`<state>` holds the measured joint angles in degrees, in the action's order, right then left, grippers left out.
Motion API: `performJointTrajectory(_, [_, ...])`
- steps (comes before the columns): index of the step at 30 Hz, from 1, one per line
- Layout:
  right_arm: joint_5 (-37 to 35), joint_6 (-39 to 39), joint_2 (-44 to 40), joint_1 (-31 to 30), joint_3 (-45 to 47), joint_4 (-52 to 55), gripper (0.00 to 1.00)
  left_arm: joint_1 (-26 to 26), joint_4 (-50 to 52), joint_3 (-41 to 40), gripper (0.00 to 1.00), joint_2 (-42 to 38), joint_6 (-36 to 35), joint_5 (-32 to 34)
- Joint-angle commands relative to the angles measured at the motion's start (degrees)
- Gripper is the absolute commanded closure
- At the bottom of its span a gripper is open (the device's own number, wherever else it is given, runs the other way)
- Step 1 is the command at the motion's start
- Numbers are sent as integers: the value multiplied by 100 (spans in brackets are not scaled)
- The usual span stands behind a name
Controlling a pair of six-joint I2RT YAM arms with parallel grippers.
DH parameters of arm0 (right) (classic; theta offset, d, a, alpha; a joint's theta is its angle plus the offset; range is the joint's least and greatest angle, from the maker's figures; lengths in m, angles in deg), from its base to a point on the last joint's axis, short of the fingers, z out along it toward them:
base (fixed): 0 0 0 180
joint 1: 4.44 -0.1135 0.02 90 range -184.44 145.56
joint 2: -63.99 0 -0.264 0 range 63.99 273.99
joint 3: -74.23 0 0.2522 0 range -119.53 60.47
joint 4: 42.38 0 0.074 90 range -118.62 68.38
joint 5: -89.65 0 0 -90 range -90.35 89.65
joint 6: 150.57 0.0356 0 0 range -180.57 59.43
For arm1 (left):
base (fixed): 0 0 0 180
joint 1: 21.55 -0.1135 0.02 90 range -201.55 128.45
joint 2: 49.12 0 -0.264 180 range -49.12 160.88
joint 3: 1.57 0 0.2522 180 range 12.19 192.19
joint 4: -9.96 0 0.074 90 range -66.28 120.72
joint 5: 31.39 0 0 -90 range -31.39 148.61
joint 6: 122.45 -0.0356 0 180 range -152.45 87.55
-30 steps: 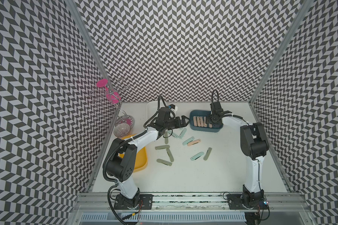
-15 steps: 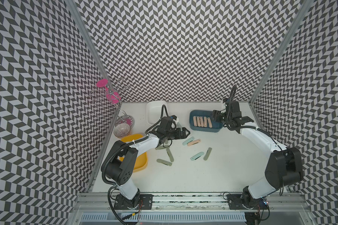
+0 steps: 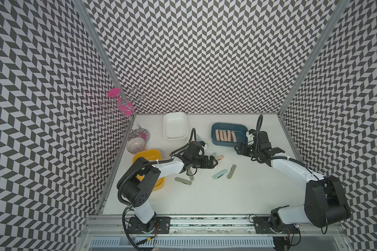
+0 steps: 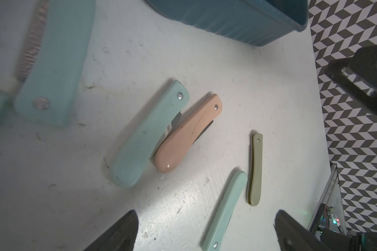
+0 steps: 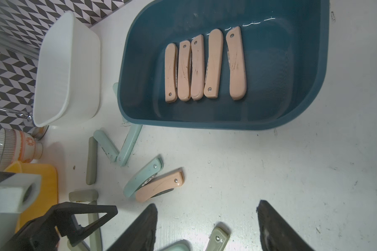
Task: Place the fruit knives into the storage box by color
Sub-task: Place the fruit knife in the storage box, then adjust the fruit knife at the center of the board.
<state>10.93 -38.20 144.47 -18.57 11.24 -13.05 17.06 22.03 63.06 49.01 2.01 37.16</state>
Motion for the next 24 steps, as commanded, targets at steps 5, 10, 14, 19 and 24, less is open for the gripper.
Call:
performJointTrajectory(5, [64,10,-365,-46,236,-322,29,24,-260,41,2,386,128,306])
performJointTrajectory(10, [14,-25,-443,-46,365,-284,29,24,-266,405,2,782,115,341])
performJointTrajectory(14, [-34,-32,-512,-46,436,-259,29,37,-246,726,2,1082,78,253])
performJointTrajectory(19, [-82,-41,-524,-46,474,-238,29,160,-275,815,2,1159,35,86])
performJointTrajectory(24, [-101,-14,-449,-46,452,-265,29,313,-444,607,2,1053,114,-51])
